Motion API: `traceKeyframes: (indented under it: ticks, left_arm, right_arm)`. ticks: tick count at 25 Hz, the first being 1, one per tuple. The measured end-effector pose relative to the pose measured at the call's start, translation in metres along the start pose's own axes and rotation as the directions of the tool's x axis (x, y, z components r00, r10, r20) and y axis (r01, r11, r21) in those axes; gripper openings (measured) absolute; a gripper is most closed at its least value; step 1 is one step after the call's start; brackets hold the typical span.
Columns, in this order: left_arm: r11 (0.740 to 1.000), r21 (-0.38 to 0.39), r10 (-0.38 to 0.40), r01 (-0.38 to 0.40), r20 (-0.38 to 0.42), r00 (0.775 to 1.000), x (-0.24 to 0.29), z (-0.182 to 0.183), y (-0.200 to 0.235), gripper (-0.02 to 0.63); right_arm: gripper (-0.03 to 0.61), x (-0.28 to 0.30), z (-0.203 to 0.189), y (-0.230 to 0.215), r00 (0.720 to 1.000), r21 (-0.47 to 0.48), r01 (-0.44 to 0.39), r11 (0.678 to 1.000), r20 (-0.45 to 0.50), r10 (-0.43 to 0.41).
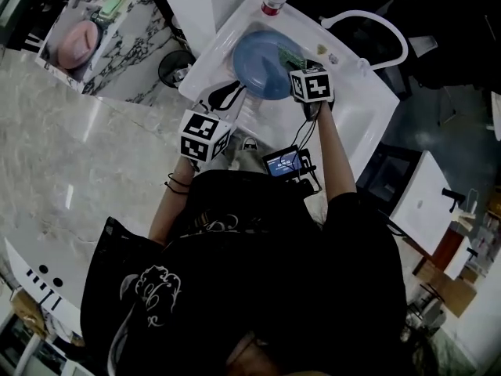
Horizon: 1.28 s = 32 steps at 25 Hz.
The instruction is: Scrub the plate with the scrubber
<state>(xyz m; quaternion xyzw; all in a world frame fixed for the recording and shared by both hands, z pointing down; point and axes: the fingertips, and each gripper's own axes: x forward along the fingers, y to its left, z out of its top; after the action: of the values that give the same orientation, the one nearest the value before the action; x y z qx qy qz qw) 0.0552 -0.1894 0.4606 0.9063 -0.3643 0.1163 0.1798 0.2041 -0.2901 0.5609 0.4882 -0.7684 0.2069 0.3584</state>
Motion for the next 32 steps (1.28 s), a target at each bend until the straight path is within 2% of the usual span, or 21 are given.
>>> traceKeyframes:
  ticks: [4, 10, 14, 18, 22, 27, 32]
  left_arm:
    - [1.0, 0.003, 0.027, -0.027, -0.003, 1.0, 0.0, 0.0, 0.005, 0.06]
    - [0.998, -0.017, 0.058, -0.058, 0.005, 0.998, -0.004, 0.001, 0.011, 0.06]
    - [0.997, -0.024, 0.078, -0.078, -0.002, 0.997, -0.006, 0.0, 0.018, 0.06]
    - [0.994, -0.04, 0.101, -0.101, 0.001, 0.995, -0.01, -0.002, 0.025, 0.06]
    - [0.99, -0.059, 0.125, -0.124, 0.001, 0.992, -0.013, -0.003, 0.034, 0.06]
    - [0.987, -0.079, 0.142, -0.142, 0.001, 0.99, -0.014, -0.005, 0.041, 0.059]
    - [0.985, -0.089, 0.148, -0.148, -0.007, 0.989, -0.015, -0.009, 0.046, 0.059]
  right_arm:
    - [0.091, 0.032, -0.001, -0.015, 0.997, -0.012, 0.003, 1.0, -0.073, -0.004]
    - [0.091, 0.063, 0.006, -0.035, 0.984, -0.076, 0.041, 0.996, -0.172, -0.054]
    - [0.091, 0.077, 0.017, -0.041, 0.976, -0.139, 0.053, 0.989, -0.203, -0.081]
    - [0.091, 0.089, 0.027, -0.034, 0.973, -0.219, 0.031, 0.975, -0.215, -0.08]
    - [0.089, 0.092, 0.032, -0.011, 0.966, -0.312, -0.027, 0.95, -0.252, -0.055]
    - [0.091, 0.1, 0.041, 0.016, 0.975, -0.438, -0.067, 0.897, -0.22, -0.034]
    - [0.091, 0.1, 0.044, 0.037, 0.978, -0.494, -0.101, 0.863, -0.206, -0.004]
